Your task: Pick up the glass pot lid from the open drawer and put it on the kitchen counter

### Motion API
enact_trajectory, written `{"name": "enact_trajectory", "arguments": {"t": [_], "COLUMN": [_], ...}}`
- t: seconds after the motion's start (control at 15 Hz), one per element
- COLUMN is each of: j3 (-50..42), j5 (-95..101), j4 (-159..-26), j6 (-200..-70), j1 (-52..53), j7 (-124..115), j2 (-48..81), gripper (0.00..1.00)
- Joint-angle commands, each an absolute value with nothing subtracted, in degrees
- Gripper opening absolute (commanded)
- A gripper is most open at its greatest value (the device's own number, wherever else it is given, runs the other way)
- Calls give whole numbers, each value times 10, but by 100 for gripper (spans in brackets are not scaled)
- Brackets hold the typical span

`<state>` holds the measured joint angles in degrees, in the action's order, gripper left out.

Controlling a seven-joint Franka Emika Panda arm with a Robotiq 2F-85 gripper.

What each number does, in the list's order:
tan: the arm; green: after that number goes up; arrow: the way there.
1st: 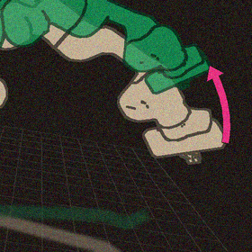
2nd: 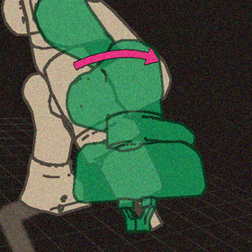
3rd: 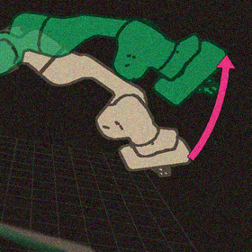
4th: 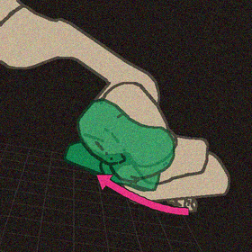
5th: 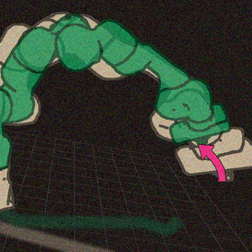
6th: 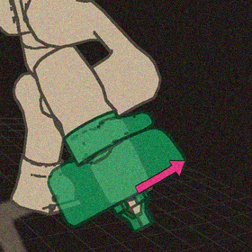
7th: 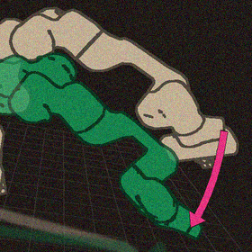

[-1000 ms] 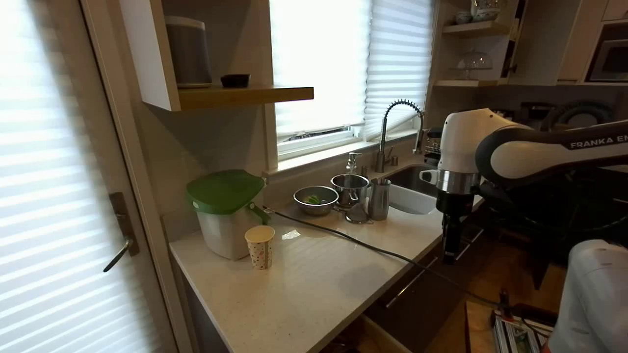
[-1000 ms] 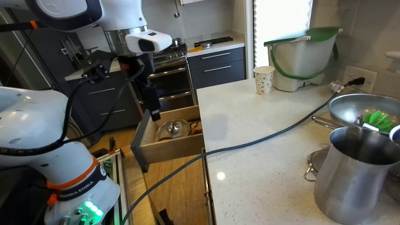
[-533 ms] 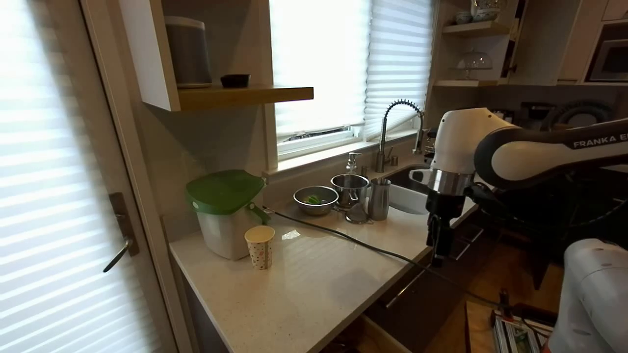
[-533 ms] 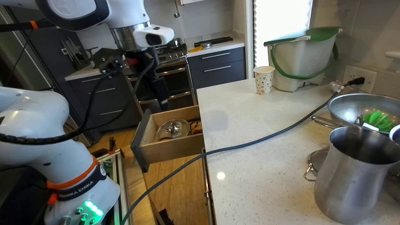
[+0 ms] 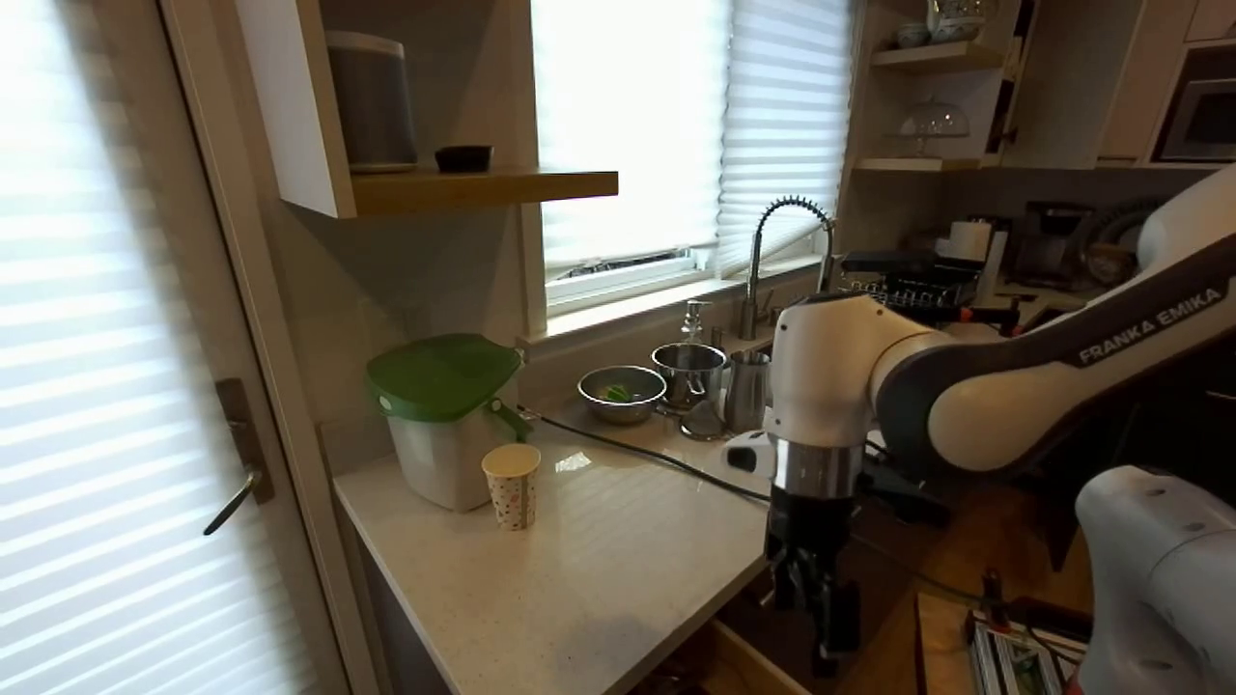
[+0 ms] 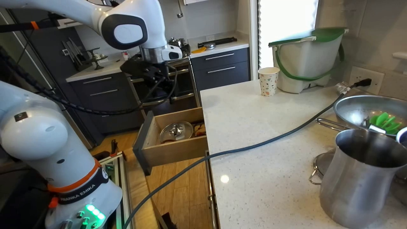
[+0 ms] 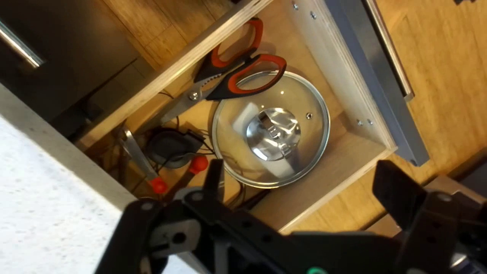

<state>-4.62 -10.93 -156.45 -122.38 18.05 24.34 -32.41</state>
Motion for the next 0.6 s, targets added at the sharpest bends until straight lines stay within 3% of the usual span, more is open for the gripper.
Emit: {"name": "enact_trajectory", "arguments": {"t": [0.0, 0.53], "j3": [-21, 68], "j5": [-105, -36], "j4": [-1528, -1488], "j6": [-1255, -1348], "j1": [199, 186], "j7": [315, 404], "j2": [-198, -33], "gripper": [100, 100]}}
